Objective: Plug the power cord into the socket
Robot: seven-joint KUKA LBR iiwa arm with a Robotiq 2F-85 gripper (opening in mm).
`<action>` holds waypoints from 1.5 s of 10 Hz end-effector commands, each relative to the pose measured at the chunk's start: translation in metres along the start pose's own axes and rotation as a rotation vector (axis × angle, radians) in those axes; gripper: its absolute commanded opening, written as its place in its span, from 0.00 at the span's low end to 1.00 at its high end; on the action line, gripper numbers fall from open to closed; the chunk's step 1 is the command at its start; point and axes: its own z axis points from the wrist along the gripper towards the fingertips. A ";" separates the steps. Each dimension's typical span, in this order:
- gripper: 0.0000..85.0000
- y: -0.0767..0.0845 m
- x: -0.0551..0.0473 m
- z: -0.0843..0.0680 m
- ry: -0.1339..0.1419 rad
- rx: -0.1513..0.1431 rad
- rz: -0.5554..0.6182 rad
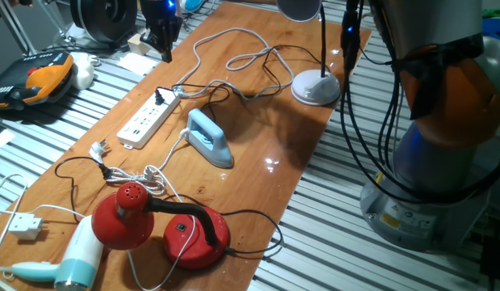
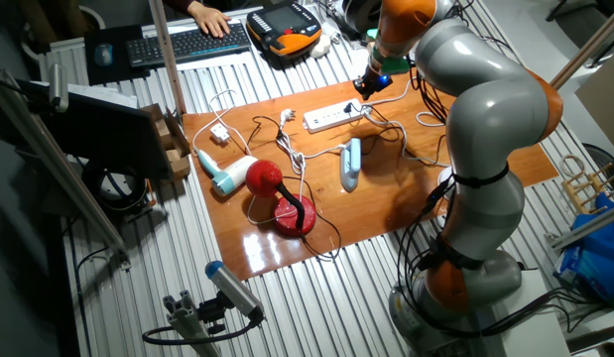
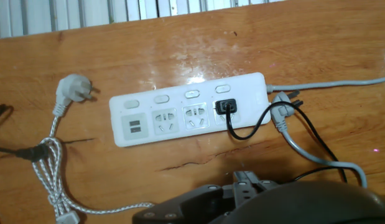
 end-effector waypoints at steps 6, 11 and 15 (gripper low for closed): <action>0.00 0.001 0.000 0.002 0.022 0.011 -0.030; 0.00 0.002 0.001 0.004 0.020 0.020 -0.034; 0.00 0.003 0.002 0.005 0.018 0.025 -0.031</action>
